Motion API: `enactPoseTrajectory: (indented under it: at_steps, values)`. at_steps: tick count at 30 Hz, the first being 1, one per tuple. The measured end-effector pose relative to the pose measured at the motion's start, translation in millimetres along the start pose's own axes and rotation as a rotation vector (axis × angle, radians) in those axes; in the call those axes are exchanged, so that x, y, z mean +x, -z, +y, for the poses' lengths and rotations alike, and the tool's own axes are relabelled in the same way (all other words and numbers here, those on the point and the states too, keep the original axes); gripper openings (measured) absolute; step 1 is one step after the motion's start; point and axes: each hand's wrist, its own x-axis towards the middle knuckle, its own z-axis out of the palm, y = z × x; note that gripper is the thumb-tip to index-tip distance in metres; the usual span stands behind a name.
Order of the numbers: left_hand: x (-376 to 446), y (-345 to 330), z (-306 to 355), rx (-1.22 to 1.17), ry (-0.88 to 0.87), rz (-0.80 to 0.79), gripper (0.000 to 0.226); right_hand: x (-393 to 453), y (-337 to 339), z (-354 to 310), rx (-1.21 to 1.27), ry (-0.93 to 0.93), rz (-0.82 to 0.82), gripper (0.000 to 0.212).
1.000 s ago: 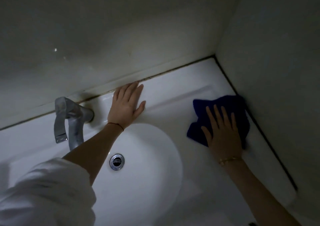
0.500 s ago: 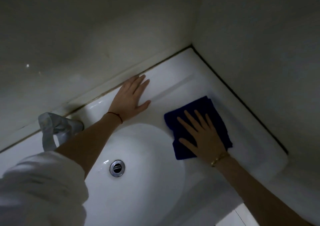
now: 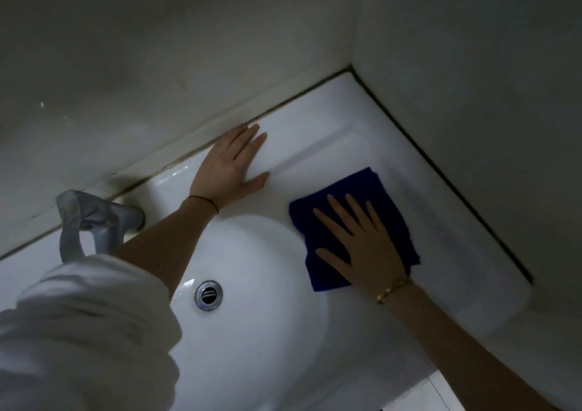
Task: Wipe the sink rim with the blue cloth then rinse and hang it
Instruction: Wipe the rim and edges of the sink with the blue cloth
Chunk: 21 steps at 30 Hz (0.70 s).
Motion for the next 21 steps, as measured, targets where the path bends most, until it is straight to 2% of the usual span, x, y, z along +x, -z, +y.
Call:
enactPoseTrajectory:
  at_steps: [4, 7, 11, 15, 17, 21]
  values:
    - [0.8, 0.4, 0.4, 0.013, -0.016, 0.041, 0.064, 30.8, 13.1, 24.4, -0.027, -0.114, 0.014, 0.067]
    - [0.2, -0.2, 0.4, 0.021, -0.009, 0.035, 0.064, 68.0, 10.5, 4.0, -0.070, -0.187, 0.010, 0.072]
    - [0.2, 0.3, 1.2, 0.007, -0.004, 0.046, 0.064, 51.4, -4.8, -25.7, -0.022, -0.011, 0.007, 0.069]
    - [-0.5, 2.0, 1.3, -0.005, -0.013, 0.077, 0.062, 17.8, -3.9, -8.3, 0.039, 0.102, 0.019, 0.059]
    - [-1.2, 2.2, 2.2, -0.002, -0.004, 0.080, 0.061, 23.4, 1.8, 5.9, 0.025, 0.047, 0.033, 0.058]
    - [-1.3, 2.2, 3.0, 0.002, 0.001, 0.083, 0.062, 66.8, 10.5, 8.9, -0.037, -0.192, 0.058, 0.067]
